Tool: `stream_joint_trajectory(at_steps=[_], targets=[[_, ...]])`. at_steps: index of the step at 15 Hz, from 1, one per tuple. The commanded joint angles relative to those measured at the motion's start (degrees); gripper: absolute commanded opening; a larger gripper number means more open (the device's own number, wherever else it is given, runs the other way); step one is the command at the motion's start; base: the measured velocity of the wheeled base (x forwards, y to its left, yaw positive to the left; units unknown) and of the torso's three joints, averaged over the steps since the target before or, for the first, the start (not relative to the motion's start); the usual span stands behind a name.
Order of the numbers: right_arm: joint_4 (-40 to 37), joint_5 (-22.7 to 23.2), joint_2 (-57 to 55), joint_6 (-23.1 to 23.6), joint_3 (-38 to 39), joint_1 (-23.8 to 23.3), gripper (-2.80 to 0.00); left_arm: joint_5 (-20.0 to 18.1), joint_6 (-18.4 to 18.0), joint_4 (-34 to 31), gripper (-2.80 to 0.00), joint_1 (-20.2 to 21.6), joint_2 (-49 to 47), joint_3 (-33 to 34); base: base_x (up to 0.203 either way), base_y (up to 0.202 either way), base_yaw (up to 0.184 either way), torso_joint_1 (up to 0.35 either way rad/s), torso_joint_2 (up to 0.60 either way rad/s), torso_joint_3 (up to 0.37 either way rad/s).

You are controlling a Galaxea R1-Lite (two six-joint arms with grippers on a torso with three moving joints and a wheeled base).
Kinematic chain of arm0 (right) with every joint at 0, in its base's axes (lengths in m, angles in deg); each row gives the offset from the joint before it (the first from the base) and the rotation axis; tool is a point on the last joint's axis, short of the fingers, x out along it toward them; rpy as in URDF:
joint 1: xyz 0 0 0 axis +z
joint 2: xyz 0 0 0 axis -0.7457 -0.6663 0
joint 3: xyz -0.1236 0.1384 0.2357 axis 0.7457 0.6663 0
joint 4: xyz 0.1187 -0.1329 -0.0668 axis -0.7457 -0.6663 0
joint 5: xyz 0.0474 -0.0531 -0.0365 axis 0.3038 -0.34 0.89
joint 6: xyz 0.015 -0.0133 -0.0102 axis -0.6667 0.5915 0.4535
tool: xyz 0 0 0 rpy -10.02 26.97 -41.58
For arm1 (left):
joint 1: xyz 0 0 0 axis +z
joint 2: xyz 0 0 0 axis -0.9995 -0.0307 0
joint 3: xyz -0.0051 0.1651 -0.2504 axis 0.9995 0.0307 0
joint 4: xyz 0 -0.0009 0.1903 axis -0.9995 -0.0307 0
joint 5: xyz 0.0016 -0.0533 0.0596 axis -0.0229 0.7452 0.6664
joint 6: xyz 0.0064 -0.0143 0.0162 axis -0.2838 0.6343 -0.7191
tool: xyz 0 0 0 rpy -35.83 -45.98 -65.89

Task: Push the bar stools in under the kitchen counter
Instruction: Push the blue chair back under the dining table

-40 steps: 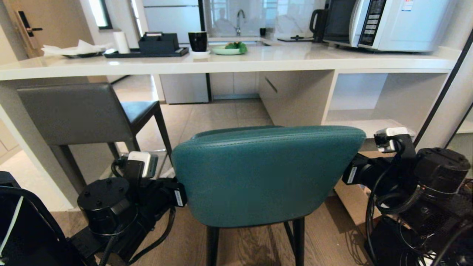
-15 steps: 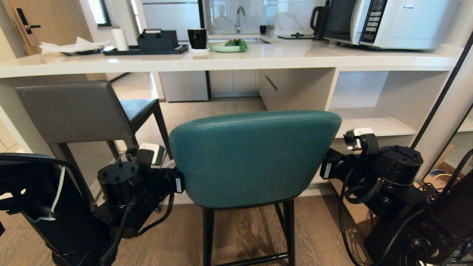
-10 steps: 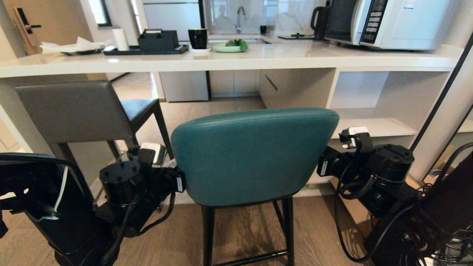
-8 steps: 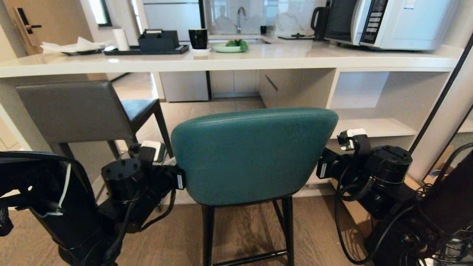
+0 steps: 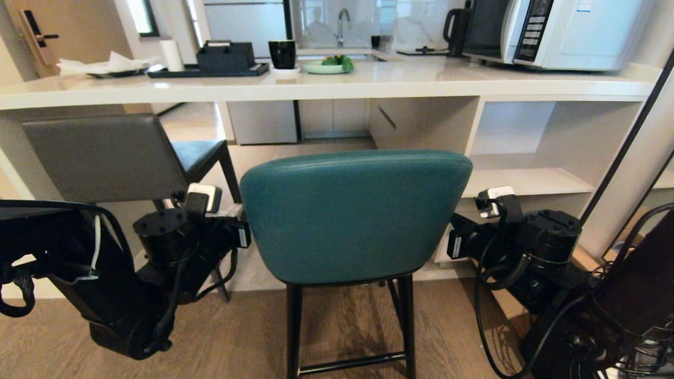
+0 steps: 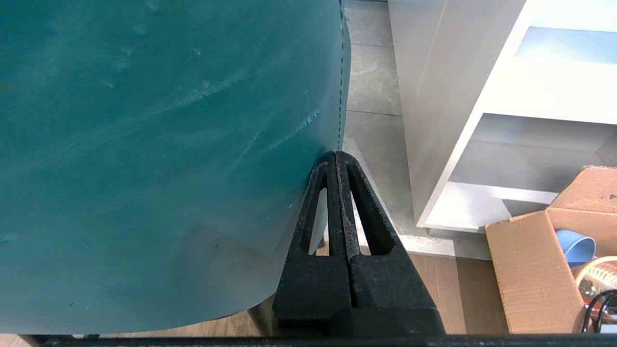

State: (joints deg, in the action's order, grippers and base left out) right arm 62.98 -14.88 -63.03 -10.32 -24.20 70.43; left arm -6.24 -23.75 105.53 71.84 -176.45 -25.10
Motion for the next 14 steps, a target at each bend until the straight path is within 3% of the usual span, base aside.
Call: stream_joint_trajectory(at_steps=[1, 6, 14], targets=[[0.57, -0.26, 0.04, 0.01, -0.08, 0.03, -2.80, 0.12, -0.96, 0.29, -2.80, 0.89, -1.74, -0.09, 0.000, 0.000, 0.000, 0.000, 0.00, 0.000], [0.26, -0.17, -2.80, 0.24, -4.11, -0.65, -2.80, 0.34, -0.65, 0.29, -2.80, -5.96, -0.37, 4.28, 0.000, 0.000, 0.000, 0.000, 0.00, 0.000], [-8.89, -0.07, -5.04, 1.32, -15.44, -1.38, -2.80, 0.41, -0.63, 0.29, -2.80, -7.50, -1.51, 1.83, 0.000, 0.000, 0.000, 0.000, 0.00, 0.000]])
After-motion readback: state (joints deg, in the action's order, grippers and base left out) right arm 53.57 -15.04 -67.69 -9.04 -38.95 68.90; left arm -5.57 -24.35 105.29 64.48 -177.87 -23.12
